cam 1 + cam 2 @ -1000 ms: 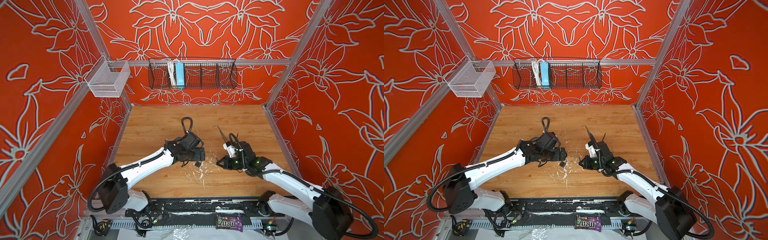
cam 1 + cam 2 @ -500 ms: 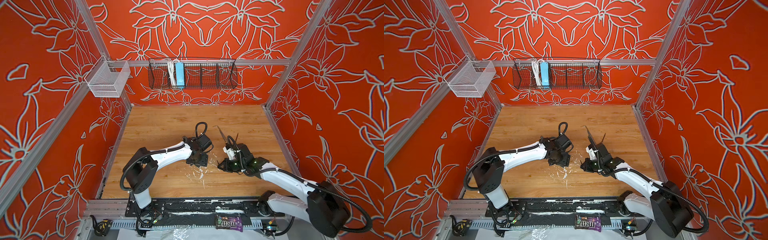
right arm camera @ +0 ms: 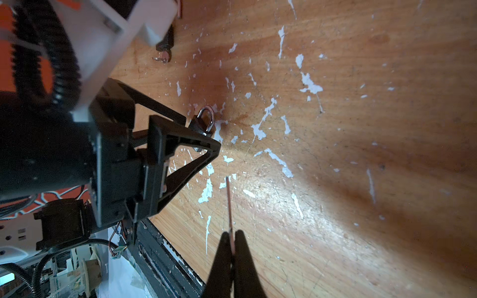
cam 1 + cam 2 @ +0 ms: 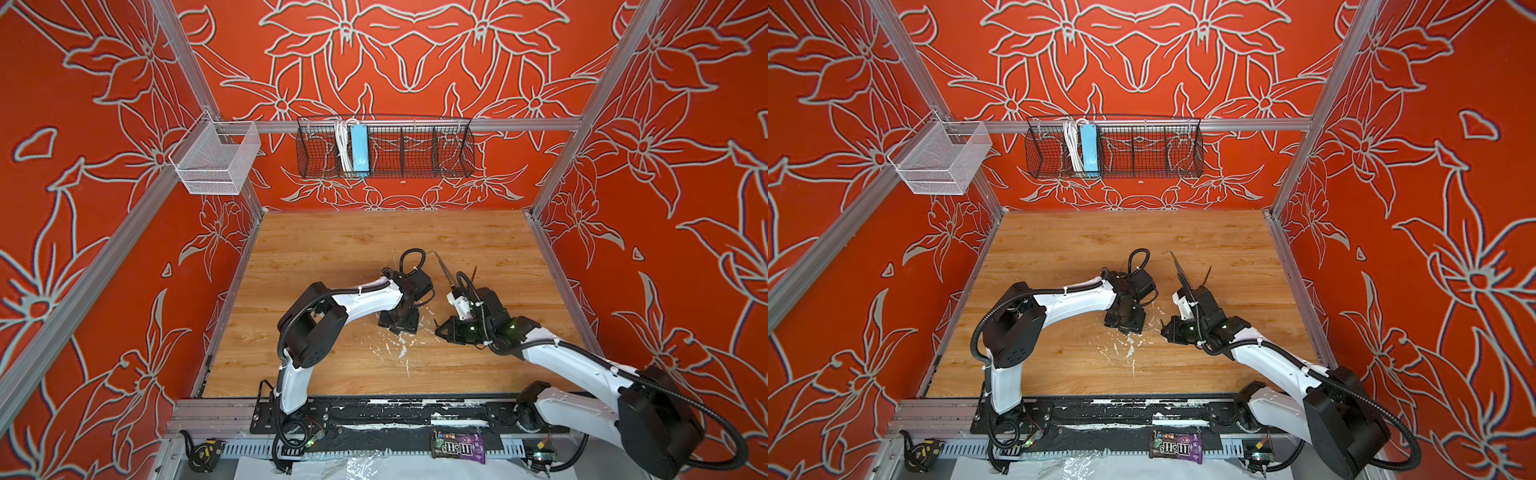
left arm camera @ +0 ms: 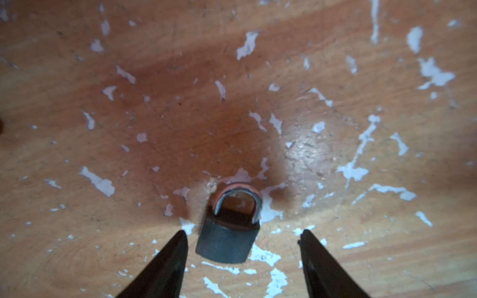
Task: Unlock with the key
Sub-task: 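Lower the left gripper onto the small grey padlock and close on its body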
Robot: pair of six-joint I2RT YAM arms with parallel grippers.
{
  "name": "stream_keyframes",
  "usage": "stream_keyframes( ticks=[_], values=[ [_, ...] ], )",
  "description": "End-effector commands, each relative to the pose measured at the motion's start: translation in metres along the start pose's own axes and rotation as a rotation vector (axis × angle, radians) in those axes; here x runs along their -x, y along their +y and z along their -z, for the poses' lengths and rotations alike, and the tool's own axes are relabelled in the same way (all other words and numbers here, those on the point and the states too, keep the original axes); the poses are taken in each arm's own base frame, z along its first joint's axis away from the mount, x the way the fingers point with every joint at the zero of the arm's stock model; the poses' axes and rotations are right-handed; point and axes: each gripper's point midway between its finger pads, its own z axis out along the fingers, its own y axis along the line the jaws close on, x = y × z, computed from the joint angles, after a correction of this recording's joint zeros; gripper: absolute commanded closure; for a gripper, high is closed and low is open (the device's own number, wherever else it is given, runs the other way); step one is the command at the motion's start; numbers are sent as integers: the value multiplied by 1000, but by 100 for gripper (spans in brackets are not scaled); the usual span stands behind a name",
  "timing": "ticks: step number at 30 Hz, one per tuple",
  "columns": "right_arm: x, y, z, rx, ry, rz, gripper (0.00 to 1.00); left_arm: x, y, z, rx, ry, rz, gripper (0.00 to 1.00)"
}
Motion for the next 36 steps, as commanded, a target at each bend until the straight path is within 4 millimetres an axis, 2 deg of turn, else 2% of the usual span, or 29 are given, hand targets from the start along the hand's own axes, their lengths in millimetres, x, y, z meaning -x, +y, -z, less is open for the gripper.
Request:
stream_keyframes(
  ticks=[1,17,23,32,36],
  values=[
    [1,-3,1,-5,-19,4,100,-3,9,-1,69,12,11,31],
    [1,-5,0,-6,-20,12,100,-13,3,-15,71,56,57,36],
    [1,-4,0,-2,-21,16,100,-19,-7,-17,41,72,61,39],
    [0,-4,-1,9,-18,15,100,-16,8,-18,126,29,161,46],
    [0,-3,0,11,-26,17,100,-13,10,-20,137,15,187,48]
  ],
)
